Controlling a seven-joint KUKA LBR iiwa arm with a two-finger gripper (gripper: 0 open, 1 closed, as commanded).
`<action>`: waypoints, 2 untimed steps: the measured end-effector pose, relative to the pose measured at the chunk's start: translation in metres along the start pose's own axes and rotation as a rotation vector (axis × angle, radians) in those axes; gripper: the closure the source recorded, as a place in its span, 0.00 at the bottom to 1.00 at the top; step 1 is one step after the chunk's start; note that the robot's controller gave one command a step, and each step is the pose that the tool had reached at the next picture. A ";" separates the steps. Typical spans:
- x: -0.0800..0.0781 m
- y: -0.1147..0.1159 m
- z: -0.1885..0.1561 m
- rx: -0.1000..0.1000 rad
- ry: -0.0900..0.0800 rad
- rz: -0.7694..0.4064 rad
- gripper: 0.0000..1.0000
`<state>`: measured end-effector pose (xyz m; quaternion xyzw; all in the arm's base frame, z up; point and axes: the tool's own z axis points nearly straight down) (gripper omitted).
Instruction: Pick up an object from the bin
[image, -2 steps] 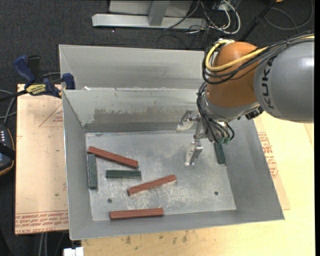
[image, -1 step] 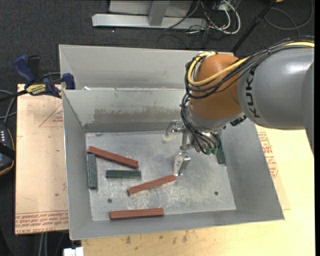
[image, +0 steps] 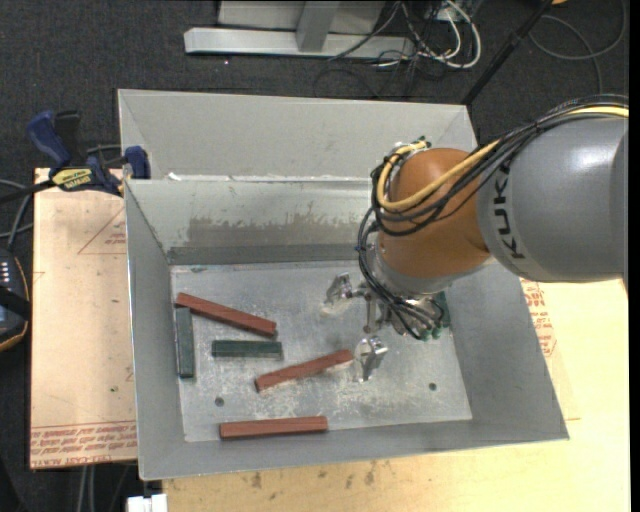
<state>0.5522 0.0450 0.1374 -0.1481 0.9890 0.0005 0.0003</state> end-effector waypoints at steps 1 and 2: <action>-0.013 0.004 0.053 0.000 -0.001 -0.101 0.00; 0.004 0.018 0.056 0.011 -0.033 -0.098 1.00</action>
Offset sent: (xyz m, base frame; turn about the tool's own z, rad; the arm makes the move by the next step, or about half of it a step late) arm -0.0201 0.0167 -0.0674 -0.1016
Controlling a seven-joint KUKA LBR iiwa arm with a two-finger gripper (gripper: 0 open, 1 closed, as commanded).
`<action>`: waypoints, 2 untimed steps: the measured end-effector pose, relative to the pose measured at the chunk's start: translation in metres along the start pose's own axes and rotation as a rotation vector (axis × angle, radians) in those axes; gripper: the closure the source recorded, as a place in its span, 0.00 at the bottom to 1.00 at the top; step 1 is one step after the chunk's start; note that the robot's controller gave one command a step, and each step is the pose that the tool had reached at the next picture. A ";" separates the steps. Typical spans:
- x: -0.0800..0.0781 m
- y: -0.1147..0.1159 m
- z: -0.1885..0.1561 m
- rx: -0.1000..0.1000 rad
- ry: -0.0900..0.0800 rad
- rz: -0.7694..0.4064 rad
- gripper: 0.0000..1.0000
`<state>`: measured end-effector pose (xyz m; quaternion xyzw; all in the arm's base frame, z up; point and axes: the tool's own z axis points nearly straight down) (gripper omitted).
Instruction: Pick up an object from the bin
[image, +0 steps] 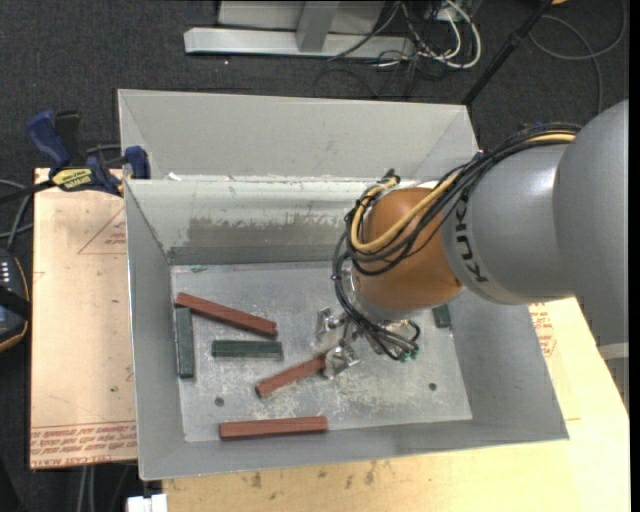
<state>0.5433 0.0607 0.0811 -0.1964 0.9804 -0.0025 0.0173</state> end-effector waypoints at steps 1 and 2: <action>0.000 0.000 0.000 0.000 0.000 0.000 1.00; 0.000 0.000 -0.002 -0.002 0.005 0.000 1.00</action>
Offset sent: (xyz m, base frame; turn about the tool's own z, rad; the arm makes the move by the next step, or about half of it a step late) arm 0.0001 0.0000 0.0409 0.0002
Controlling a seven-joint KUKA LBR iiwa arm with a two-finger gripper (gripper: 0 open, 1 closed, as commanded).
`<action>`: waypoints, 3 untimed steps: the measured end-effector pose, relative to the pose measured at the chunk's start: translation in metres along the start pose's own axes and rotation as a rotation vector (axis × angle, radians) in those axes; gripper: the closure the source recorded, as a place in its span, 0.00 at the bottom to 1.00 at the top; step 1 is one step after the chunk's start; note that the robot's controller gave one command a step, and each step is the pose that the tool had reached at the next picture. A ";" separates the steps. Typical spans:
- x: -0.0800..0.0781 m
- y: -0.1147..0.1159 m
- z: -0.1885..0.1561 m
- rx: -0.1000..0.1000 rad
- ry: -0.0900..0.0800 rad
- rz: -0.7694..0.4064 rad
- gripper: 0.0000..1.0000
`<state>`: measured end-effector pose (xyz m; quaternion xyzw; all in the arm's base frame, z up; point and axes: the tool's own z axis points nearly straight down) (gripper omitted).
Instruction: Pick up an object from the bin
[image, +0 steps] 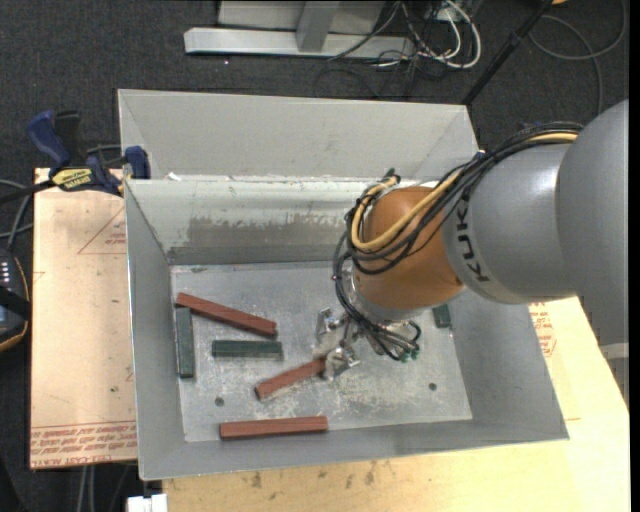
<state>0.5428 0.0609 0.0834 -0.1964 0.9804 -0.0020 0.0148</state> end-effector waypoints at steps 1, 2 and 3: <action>0.005 0.003 -0.013 -0.010 0.025 0.000 1.00; 0.004 0.003 -0.032 -0.010 0.026 0.000 1.00; 0.001 0.002 -0.043 -0.010 0.023 0.000 1.00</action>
Offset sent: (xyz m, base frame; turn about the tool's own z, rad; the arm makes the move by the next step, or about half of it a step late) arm 0.0001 0.0001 0.0301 0.0001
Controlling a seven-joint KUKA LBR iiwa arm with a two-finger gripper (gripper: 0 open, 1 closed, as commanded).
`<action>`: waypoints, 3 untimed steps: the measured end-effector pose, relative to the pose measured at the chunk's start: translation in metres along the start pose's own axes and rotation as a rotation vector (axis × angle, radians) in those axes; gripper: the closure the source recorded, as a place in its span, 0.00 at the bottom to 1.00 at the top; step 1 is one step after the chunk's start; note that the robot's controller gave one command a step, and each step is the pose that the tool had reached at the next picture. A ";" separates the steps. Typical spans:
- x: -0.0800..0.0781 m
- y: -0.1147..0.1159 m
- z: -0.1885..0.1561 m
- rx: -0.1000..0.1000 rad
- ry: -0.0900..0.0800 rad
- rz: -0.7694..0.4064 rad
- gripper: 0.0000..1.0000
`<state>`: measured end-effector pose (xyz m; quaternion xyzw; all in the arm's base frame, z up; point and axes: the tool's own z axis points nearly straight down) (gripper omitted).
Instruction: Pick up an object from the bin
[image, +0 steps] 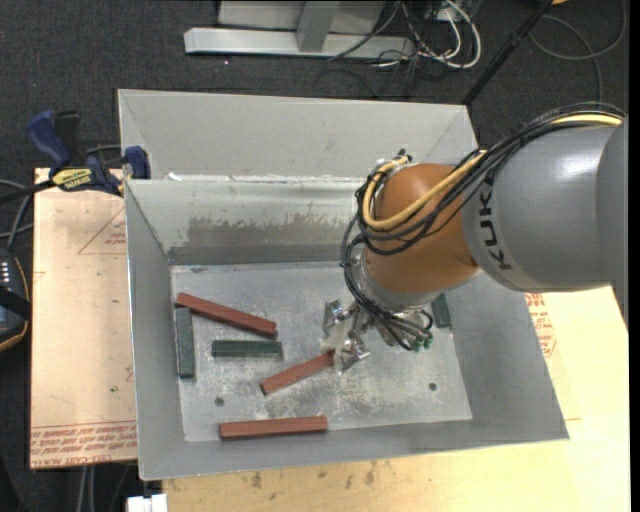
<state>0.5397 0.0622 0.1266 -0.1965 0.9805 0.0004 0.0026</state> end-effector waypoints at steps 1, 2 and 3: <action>0.001 0.001 -0.013 -0.002 0.007 0.000 1.00; 0.001 0.001 -0.032 -0.002 0.005 0.001 1.00; -0.001 0.000 -0.042 0.001 -0.002 0.000 1.00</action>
Offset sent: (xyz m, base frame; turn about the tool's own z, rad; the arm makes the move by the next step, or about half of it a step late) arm 0.0000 0.0001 0.0380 0.0000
